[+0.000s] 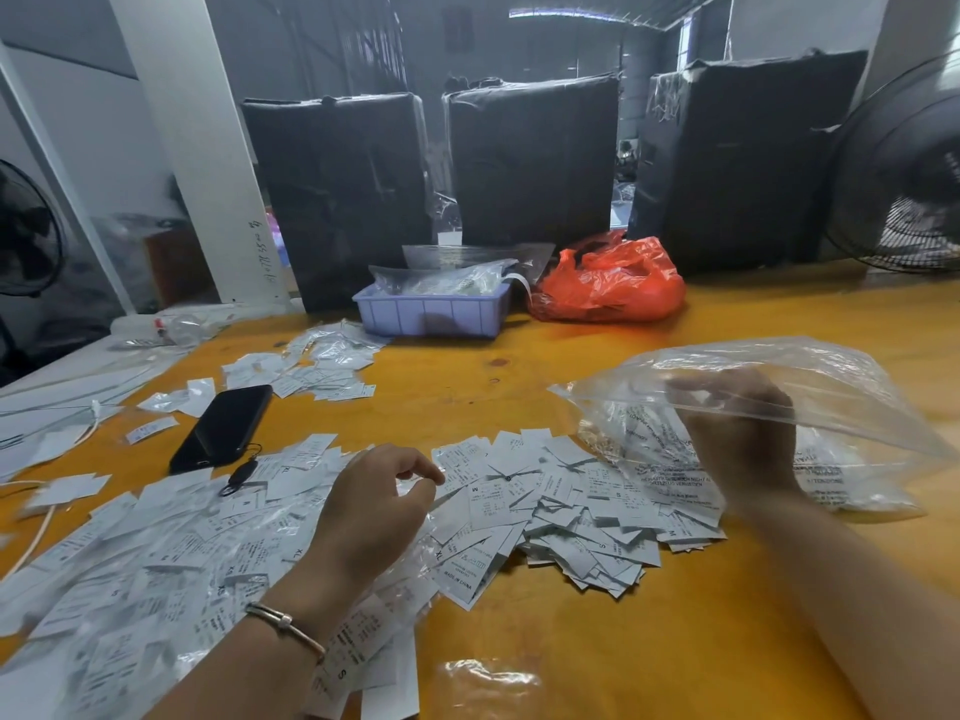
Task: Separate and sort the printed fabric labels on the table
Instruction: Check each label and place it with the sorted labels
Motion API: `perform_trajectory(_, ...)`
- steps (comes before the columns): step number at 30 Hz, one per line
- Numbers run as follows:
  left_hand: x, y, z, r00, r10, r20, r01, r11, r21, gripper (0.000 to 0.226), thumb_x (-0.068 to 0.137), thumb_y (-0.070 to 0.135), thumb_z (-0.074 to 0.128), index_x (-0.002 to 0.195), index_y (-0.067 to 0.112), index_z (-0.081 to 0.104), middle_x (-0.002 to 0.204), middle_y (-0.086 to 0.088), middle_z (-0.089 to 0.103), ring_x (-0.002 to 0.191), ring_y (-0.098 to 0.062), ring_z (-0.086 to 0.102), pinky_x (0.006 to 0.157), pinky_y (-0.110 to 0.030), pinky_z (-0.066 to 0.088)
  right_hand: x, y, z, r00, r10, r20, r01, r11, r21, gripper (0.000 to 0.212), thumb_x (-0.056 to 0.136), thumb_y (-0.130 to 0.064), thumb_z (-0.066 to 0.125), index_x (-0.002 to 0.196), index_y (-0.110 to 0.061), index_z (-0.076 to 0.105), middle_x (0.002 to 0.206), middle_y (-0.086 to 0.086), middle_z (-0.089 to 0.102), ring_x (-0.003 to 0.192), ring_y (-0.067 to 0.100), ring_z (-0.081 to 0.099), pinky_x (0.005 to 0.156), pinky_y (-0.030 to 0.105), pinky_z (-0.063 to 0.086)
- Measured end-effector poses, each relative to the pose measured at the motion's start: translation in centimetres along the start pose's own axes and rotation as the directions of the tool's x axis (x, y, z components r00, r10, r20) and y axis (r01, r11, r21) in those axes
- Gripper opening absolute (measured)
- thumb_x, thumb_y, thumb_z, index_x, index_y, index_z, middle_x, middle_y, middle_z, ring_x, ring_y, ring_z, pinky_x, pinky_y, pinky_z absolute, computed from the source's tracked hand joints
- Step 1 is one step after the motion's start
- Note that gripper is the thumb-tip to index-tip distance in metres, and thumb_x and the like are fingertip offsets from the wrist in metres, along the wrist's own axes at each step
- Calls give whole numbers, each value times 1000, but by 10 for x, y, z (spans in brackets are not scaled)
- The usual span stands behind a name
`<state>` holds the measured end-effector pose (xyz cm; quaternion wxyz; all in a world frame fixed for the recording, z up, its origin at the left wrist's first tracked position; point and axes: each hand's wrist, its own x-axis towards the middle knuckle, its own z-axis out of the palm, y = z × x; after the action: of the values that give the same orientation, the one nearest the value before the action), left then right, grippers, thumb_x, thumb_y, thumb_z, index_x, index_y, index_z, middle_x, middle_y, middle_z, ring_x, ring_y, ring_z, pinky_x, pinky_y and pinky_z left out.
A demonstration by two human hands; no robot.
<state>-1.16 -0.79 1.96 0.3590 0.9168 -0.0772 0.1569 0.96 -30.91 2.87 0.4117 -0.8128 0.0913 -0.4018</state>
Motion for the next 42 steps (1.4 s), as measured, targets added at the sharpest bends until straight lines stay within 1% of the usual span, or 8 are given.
perform_trajectory(4, 0, 2, 0, 998, 60, 6, -60, 998, -24, 12, 87, 21, 65, 86, 33, 68, 97, 21, 61, 100, 3, 51, 75, -20, 39, -14, -24, 2, 826, 281, 488, -493, 781, 383, 4, 81, -5, 67, 84, -2, 69, 69, 7, 69, 51, 10, 59, 45, 21, 45)
perform_trajectory(8, 1, 6, -1, 979, 156, 132, -122, 965, -230, 27, 83, 51, 65, 108, 41, 67, 114, 30, 59, 109, 11, 52, 88, -13, 43, -35, -43, 11, 452, 113, 885, -711, 644, 281, 22, 71, -11, 70, 89, 0, 65, 85, 19, 71, 60, 20, 65, 48, 23, 48)
perform_trajectory(11, -1, 12, -3, 938, 214, 272, -113, 932, -344, 50, 76, 58, 67, 124, 52, 55, 118, 41, 56, 109, 19, 52, 81, -4, 46, -52, -52, 18, 336, -16, 942, -715, 646, 266, 16, 75, -13, 72, 87, -4, 67, 93, 20, 70, 70, 22, 65, 59, 25, 52)
perform_trajectory(16, -2, 15, 1, 919, 244, 309, -109, 911, -397, 45, 82, 13, 76, 121, 30, 61, 95, 9, 73, 93, -7, 68, 84, -21, 54, -67, -57, 27, 466, -71, 882, -621, 683, 383, 12, 77, -10, 71, 86, -2, 71, 75, 12, 66, 62, 18, 60, 55, 26, 50)
perform_trajectory(20, -3, 14, 0, 980, 138, 146, -85, 943, -322, 22, 83, 6, 74, 97, 23, 74, 82, 2, 73, 78, -7, 67, 74, -26, 57, -70, -54, 34, 745, -264, 612, 118, 956, 270, 25, 89, -12, 64, 111, -21, 67, 100, -5, 68, 86, 3, 60, 76, 28, 52)
perform_trajectory(25, 1, 6, -3, 1000, -6, -28, -4, 937, -349, 8, 82, 13, 76, 81, 21, 74, 75, 8, 73, 68, 1, 63, 62, -11, 50, -73, -46, 49, 482, -339, 808, 629, 776, -51, 61, 94, -51, 46, 149, -37, 25, 155, -20, 21, 144, 1, 7, 117, 34, -3)
perform_trajectory(29, 3, 4, -2, 994, -64, -89, 28, 933, -359, 7, 85, 18, 73, 79, 18, 70, 68, 5, 68, 62, 0, 60, 58, -11, 47, -75, -42, 51, 478, -335, 812, 608, 793, -31, 48, 91, -57, 48, 134, -38, 49, 141, -25, 45, 142, -2, 17, 115, 45, -13)
perform_trajectory(42, 0, 10, -2, 997, -72, 7, 70, 930, -360, 13, 83, 1, 64, 81, 14, 67, 81, -15, 68, 73, -24, 63, 67, -36, 53, -72, -47, 42, 518, -630, 578, 743, 666, 59, 10, 75, -9, 74, 78, -19, 74, 69, -4, 71, 64, 16, 67, 93, 40, 48)
